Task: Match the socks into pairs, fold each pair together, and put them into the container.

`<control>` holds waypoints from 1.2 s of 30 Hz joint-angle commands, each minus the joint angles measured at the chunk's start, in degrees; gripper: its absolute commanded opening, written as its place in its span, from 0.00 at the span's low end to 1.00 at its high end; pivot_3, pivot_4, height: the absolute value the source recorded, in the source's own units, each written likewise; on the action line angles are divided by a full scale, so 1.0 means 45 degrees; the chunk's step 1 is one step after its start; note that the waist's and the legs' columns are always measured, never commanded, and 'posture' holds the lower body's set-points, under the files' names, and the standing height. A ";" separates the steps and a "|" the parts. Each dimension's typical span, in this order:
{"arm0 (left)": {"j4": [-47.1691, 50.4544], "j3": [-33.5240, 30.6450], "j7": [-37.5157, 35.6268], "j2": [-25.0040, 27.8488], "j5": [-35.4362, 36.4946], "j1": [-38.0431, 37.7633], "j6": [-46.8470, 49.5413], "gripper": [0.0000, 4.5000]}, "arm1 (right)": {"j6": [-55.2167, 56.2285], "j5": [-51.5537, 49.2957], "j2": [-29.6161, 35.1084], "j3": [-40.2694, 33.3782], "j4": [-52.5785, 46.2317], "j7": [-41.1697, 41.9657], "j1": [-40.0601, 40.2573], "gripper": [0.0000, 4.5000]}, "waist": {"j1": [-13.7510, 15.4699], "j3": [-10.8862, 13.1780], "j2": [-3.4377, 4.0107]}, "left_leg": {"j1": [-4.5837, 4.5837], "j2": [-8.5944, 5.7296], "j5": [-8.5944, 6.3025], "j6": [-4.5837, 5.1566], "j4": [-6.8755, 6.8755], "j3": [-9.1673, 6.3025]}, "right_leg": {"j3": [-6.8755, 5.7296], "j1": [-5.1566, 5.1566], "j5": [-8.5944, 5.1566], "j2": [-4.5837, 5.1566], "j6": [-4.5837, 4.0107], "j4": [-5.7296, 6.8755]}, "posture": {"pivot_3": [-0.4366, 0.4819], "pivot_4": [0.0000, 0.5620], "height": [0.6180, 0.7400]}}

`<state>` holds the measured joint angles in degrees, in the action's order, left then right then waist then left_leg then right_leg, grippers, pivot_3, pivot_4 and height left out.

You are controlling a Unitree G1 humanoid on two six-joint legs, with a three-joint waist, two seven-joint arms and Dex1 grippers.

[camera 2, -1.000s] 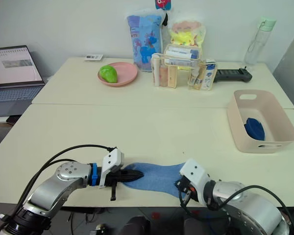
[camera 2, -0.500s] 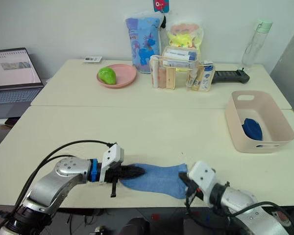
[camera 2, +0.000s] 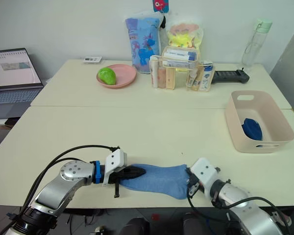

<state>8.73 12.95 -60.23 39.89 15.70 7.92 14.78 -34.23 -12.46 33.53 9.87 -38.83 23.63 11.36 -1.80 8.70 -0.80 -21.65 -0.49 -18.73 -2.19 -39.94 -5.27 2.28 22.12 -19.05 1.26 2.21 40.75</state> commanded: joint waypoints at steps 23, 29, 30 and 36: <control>0.0903 -0.0239 -0.0029 -0.0681 0.0350 0.1027 0.1115 0.00 | -0.0547 -0.0660 -0.0624 -0.0003 -0.1328 -0.0410 0.1165 0.32 | -0.0003 0.0009 0.0011 | -0.0008 -0.0002 0.0000 0.0000 0.0000 -0.0008 | -0.0007 0.0006 -0.0001 -0.0003 0.0001 0.0000 | 0.48 0.27 0.69; 0.1075 0.0048 -0.0012 -0.1176 0.0491 0.1814 0.1491 0.00 | -0.0775 -0.1468 -0.0806 -0.1566 -0.1214 -0.0240 0.0403 0.00 | 0.0011 0.0014 0.0008 | -0.0012 -0.0004 0.0000 -0.0001 -0.0004 -0.0006 | -0.0006 0.0006 -0.0001 -0.0005 0.0001 0.0001 | 0.48 0.27 0.69; 0.1066 0.0088 -0.0035 -0.1259 0.0488 0.1908 0.1525 0.00 | -0.1029 -0.1753 -0.0976 -0.1947 -0.1139 -0.0341 0.0261 0.00 | 0.0013 0.0014 0.0006 | -0.0015 -0.0007 0.0001 -0.0001 -0.0007 -0.0006 | -0.0006 0.0005 0.0000 -0.0004 0.0001 0.0001 | 0.48 0.27 0.69; 0.0042 0.1284 0.0071 -0.2070 -0.0658 0.2777 0.1101 0.00 | -0.2874 -0.3462 -0.0924 -0.3881 -0.1221 -0.0105 -0.0526 0.00 | 0.0024 0.0015 0.0011 | -0.0018 -0.0011 0.0001 -0.0001 -0.0006 -0.0002 | -0.0001 0.0007 0.0000 -0.0004 0.0001 0.0000 | 0.48 0.27 0.69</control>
<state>9.11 17.38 -60.33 31.27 13.91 19.41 20.76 -45.63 -25.41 28.82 -5.37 -42.30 22.48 9.77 -1.69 8.77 -0.75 -21.73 -0.56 -18.73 -2.19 -39.97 -5.27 2.28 22.14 -19.05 1.25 2.21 40.75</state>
